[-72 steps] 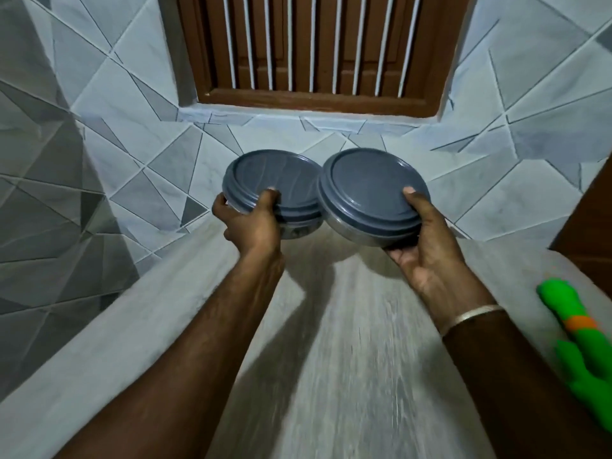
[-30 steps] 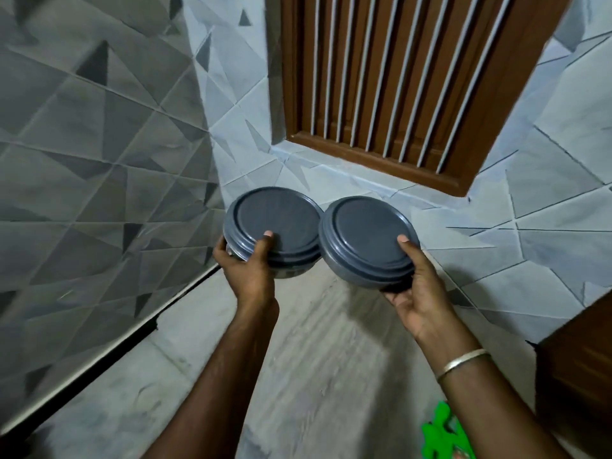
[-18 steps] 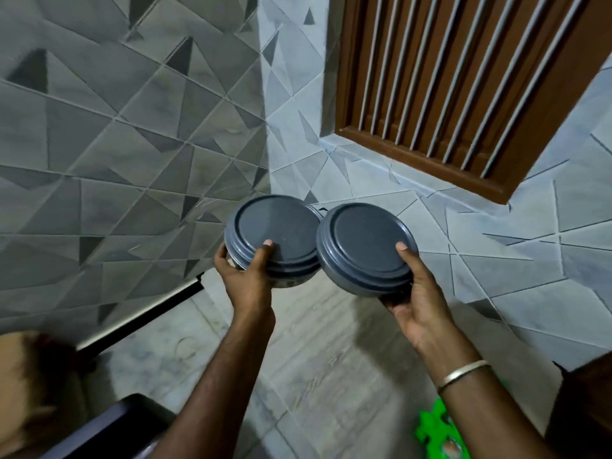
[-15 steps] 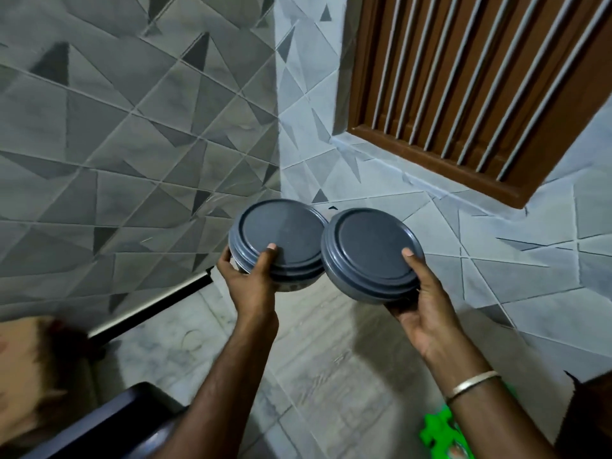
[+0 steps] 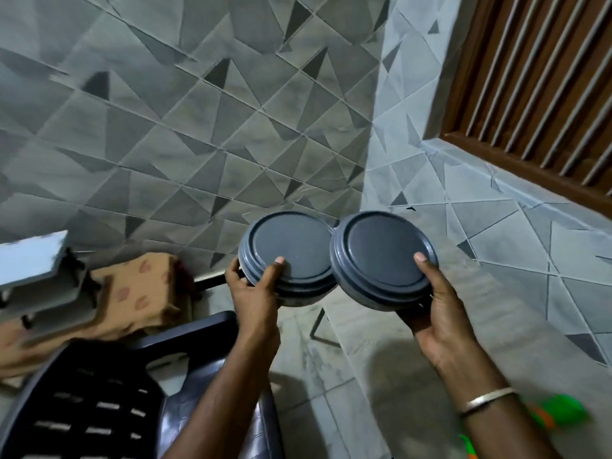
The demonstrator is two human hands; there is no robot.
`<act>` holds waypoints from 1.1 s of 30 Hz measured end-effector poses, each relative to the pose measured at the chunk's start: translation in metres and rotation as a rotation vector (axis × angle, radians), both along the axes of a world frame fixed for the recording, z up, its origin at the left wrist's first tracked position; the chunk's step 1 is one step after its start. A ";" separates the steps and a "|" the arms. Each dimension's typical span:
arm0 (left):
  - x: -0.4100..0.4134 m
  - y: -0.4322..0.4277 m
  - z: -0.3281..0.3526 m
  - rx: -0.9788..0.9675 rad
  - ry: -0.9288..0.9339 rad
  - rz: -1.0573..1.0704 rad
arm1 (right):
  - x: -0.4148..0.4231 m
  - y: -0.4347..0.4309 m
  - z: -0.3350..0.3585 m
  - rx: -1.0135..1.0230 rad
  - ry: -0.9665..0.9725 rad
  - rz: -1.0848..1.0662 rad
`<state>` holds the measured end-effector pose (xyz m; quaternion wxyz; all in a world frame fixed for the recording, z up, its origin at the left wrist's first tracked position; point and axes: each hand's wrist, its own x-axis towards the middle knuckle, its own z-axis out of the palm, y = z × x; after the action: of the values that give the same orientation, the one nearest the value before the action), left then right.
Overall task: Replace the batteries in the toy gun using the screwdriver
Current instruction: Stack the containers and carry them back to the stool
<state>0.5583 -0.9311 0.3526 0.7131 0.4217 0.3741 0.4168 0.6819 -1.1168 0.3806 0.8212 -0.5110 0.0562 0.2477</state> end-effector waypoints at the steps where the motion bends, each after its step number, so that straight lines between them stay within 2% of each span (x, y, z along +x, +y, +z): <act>1: -0.014 -0.002 0.002 0.008 -0.004 0.013 | -0.011 0.002 0.003 0.001 0.000 0.020; 10: -0.163 0.012 0.032 0.050 -0.052 0.217 | -0.122 0.058 0.044 0.013 -0.068 0.289; 18: -0.306 0.048 0.044 0.051 -0.064 0.401 | -0.242 0.133 0.050 0.064 -0.081 0.502; 27: -0.475 0.126 0.048 0.086 -0.074 0.449 | -0.405 0.225 0.046 0.130 -0.036 0.607; 33: -0.554 0.162 0.044 0.120 -0.040 0.505 | -0.477 0.269 0.030 0.108 -0.004 0.654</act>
<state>0.0038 -0.7691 0.3968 0.5675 0.3482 0.4279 0.6112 0.2050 -0.8481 0.4108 0.7241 -0.4581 -0.1257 0.5000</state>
